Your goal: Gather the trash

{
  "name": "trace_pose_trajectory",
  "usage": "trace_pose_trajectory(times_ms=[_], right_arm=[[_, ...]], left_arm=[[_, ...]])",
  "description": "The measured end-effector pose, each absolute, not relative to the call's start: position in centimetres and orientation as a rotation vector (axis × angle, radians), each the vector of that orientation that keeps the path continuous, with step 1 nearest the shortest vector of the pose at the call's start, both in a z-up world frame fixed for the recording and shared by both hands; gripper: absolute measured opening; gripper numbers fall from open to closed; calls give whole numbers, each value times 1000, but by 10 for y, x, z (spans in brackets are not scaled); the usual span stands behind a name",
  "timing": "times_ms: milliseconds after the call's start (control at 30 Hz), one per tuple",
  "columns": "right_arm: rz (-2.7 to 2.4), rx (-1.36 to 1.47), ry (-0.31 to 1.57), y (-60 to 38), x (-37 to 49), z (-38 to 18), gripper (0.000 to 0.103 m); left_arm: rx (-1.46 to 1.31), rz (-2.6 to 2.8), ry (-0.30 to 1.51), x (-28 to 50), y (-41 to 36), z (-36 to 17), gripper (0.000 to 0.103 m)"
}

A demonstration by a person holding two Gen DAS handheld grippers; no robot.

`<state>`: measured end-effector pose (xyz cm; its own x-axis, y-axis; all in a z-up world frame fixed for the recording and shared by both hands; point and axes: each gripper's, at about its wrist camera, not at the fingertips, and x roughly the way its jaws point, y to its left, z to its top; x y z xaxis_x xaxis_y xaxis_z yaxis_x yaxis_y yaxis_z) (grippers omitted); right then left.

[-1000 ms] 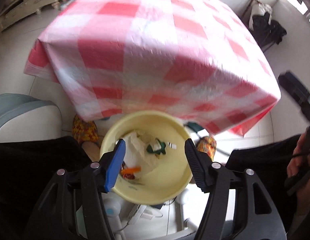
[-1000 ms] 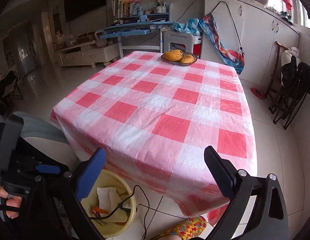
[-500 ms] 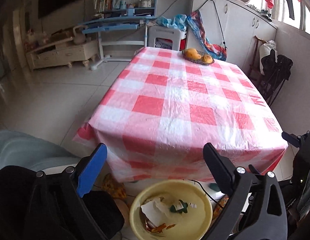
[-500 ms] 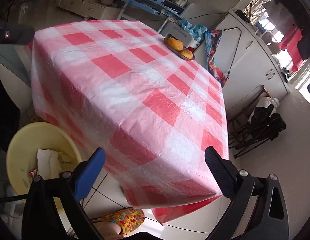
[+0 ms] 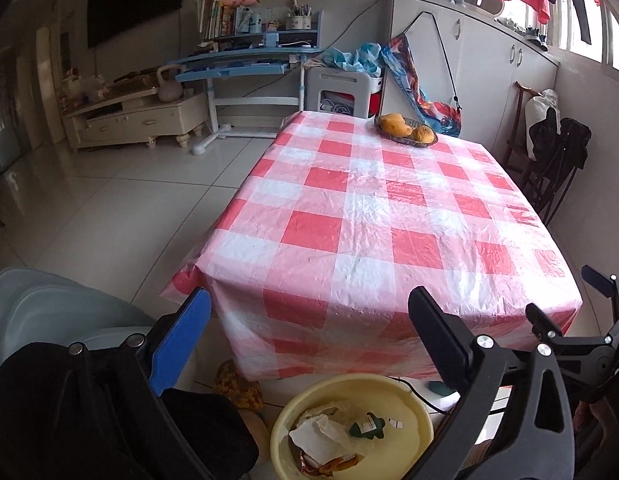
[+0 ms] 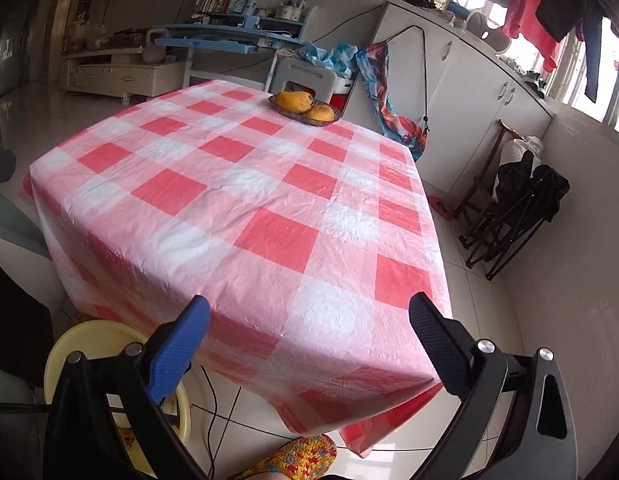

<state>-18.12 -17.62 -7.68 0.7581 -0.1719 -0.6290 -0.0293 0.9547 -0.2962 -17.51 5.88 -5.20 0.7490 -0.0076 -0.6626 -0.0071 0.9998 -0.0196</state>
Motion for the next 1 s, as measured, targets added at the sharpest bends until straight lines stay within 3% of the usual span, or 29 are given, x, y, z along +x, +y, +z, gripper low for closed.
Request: trace_pose_trajectory(times_ms=[400,1000], right_arm=[[-235,-62,638,-218,-181,-61,95],[-218,-77,628,-215,-184,-61,95]], left_arm=[[5,18,706,-177,61,-48,96],[15,22,691,-178,59,-47,96]])
